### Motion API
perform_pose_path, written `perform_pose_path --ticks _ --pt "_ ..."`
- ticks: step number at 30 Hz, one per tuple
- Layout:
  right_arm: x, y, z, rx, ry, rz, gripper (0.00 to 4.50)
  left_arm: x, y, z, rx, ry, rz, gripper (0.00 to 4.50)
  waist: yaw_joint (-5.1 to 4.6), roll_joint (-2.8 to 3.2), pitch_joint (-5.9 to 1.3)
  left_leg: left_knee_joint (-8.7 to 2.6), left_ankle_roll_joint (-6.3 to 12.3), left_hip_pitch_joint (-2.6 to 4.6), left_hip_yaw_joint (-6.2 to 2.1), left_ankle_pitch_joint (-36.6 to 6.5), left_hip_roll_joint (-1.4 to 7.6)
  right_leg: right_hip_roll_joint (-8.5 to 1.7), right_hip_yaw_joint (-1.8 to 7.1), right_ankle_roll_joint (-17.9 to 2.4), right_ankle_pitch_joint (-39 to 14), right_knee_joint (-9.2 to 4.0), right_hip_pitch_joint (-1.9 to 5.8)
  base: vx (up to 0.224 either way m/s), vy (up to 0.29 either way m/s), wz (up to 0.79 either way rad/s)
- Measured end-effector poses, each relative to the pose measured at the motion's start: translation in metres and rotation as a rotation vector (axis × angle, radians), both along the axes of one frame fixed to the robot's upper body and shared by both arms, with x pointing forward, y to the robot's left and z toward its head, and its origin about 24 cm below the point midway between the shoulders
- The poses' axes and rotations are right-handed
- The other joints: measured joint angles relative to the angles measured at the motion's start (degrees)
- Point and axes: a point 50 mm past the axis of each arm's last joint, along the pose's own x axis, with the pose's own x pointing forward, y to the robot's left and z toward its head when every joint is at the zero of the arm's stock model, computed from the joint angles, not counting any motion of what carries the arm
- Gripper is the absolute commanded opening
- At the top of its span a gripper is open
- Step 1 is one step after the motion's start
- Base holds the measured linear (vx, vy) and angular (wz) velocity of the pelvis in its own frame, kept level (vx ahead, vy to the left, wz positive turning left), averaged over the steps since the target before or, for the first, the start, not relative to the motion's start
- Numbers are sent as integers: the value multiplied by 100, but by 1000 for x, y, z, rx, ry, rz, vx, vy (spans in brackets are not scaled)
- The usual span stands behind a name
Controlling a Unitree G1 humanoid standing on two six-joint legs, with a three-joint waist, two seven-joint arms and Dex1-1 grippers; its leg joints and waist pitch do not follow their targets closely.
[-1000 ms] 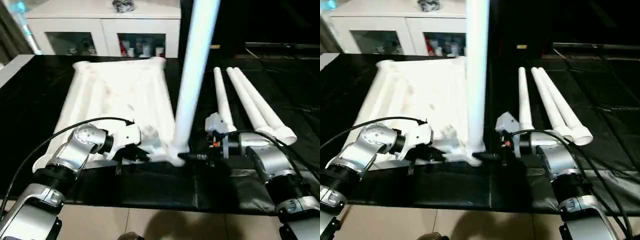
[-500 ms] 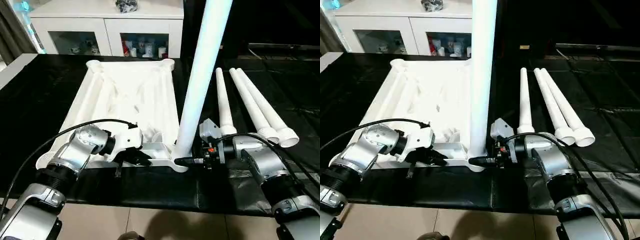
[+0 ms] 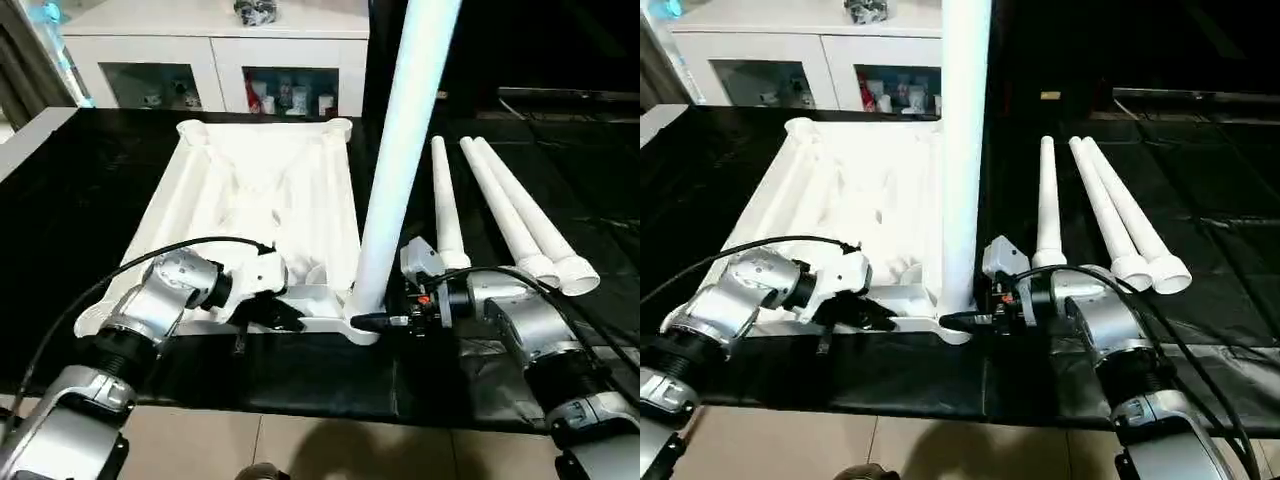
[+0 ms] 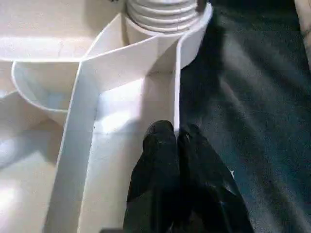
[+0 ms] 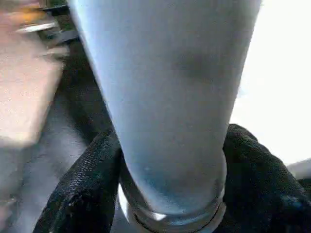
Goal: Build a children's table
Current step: Rotate leg to tighten
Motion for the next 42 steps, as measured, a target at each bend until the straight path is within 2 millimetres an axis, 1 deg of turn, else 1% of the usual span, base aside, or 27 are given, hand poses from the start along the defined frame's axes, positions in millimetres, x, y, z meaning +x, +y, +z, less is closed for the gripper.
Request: perform_pose_path --ticks 1,4,6,8,11,15,16,18,20,23,26,28,30,31,33,35,39,41,42 --pt "3 2 -1 6 -4 -52 266 2 -1 0 0 0 37 0 -14 1 0 2 0 1 0 1 0 0 0 14 -6 -2 0 0 0 0" --pt "17 13 -5 43 10 -280 265 10 -7 -3 -27 9 197 0 -188 1 0 8 -4 9 0 3 0 0 3 23 -10 -3 1 0 0 0" --pt "24 16 -3 35 6 -378 265 13 -15 -2 -36 12 257 0 -271 2 1 7 -4 5 0 3 -1 0 3 23 -9 -12 -3 0 0 0" --pt "32 24 -3 46 20 -487 265 16 -20 -3 -55 19 345 0 -332 0 2 10 -4 4 0 3 -1 0 4 19 13 -12 -6 0 0 0" --pt "44 36 2 10 -3 -619 265 20 -32 -1 -70 8 463 0 -376 -3 4 -4 -6 -9 0 2 -1 1 3 -1 27 -14 -22 0 0 0" --pt "48 41 4 -2 -30 -661 265 18 -37 2 -61 -9 500 0 -372 -5 5 -23 8 -21 2 0 -1 2 1 11 8 -23 -33 0 0 0" --pt "48 41 4 0 -31 -663 300 18 -38 3 -61 -11 500 0 -367 -6 5 -24 13 -23 2 0 -1 2 0 11 4 -23 -35 0 0 0" --pt "48 41 4 10 -32 -667 337 18 -38 3 -59 -17 496 0 -366 -8 7 -25 19 -23 3 0 -1 2 0 10 1 -24 -36 0 0 0" --pt "47 43 4 16 -31 -665 345 18 -37 3 -53 -25 492 0 -375 -11 9 -24 16 -22 4 -1 -1 2 1 9 2 -23 -36 0 0 0" --pt "46 44 2 17 -51 -661 377 18 -37 4 -45 -35 488 0 -379 -16 12 -23 -3 -22 4 -11 -1 2 1 8 3 -22 -36 0 0 0" --pt "45 45 1 20 -70 -651 385 17 -37 4 -39 -43 482 0 -382 -17 14 -23 -5 -22 5 -13 -1 2 1 9 3 -23 -36 0 0 0" --pt "44 44 1 32 -64 -651 416 17 -38 4 -35 -47 476 0 -376 -17 14 -23 -4 -23 5 -13 -1 2 1 9 3 -23 -36 0 0 0" --pt "41 43 0 48 -62 -641 426 17 -39 4 -34 -51 469 0 -358 -17 14 -23 -2 -24 5 -12 -1 2 1 9 3 -24 -36 0 0 0" --pt "40 41 0 56 -62 -638 444 17 -39 4 -34 -54 464 0 -344 -17 14 -23 -2 -25 5 -12 -1 2 1 9 3 -24 -36 0 0 0" --pt "37 35 -1 64 -72 -633 444 17 -40 4 -35 -63 457 0 -306 -16 14 -23 -2 -25 5 -12 -1 2 1 9 3 -24 -35 0 0 0" --pt "31 28 -2 71 -86 -636 444 18 -40 4 -33 -73 451 0 -294 -12 16 -23 -3 -25 4 -12 -2 2 1 9 3 -25 -35 0 0 0" --pt "22 19 -1 71 -112 -632 444 20 -41 3 -23 -98 452 0 -291 -8 18 -23 -8 -23 4 -13 -2 2 1 11 7 -23 -33 0 0 0" --pt "19 16 1 74 -115 -630 444 21 -41 3 -19 -108 459 0 -312 -5 20 -22 -9 -20 4 -13 -1 2 1 10 12 -23 -33 0 0 0" --pt "18 15 2 77 -119 -625 444 21 -41 2 -20 -110 457 0 -306 -3 21 -21 -9 -21 4 -13 -2 2 1 11 12 -24 -33 0 0 0"
